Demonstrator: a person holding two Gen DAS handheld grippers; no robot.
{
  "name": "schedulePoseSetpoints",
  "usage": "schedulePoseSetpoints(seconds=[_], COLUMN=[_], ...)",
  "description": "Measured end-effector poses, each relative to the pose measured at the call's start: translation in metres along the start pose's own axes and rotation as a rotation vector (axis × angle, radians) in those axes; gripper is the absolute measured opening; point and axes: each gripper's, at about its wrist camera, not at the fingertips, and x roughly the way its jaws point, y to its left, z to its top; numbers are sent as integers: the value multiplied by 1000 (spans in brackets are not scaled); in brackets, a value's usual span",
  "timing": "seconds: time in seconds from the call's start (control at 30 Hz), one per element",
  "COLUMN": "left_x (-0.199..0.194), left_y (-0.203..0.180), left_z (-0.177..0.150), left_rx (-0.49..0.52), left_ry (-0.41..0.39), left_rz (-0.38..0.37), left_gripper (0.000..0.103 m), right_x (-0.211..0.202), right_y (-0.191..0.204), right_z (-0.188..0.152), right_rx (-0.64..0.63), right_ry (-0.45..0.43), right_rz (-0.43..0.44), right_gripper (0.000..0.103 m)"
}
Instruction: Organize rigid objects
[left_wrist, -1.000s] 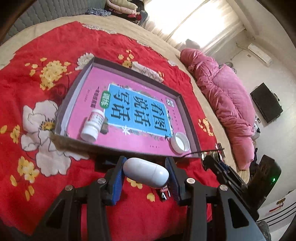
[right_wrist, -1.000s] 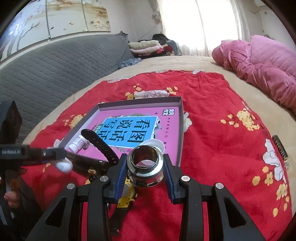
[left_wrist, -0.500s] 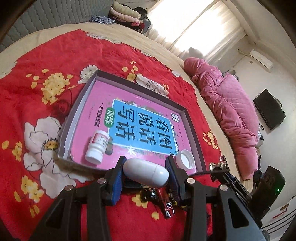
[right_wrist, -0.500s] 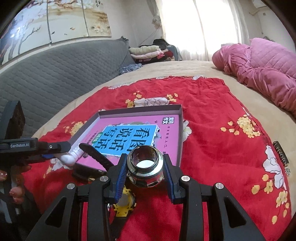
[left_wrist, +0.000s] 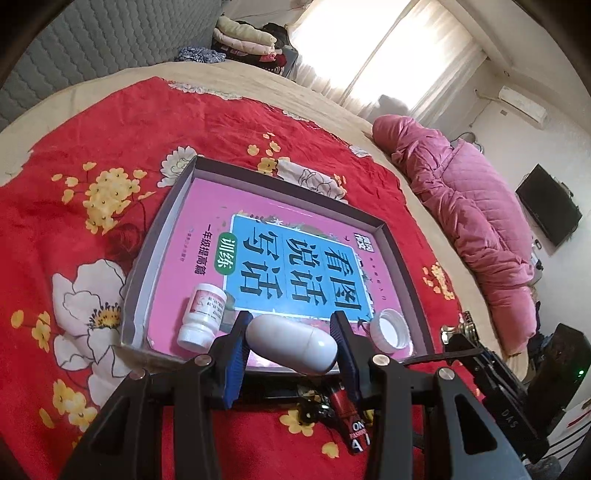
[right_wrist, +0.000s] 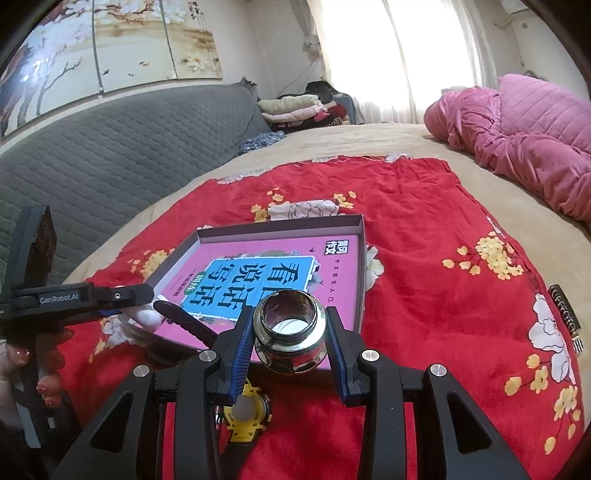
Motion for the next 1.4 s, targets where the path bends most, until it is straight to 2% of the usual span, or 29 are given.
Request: schedulePoseSetpoints(seconds=[0.57,0.93,1.4], left_x=[21,29,30], left_y=[-1,1,2], left_z=[-5,-10,-12], left_rx=[80,100,127], left_ry=[15,30,26], left_rz=[74,91,118], left_gripper=[43,43,43], right_x=[14,32,42], right_y=[-6,-9,-16], right_z=[3,-1,-4], right_rx=[-2,-1,8], right_ry=[9,62,85], right_rz=[-12,-17,-46], right_gripper=[38,38,38])
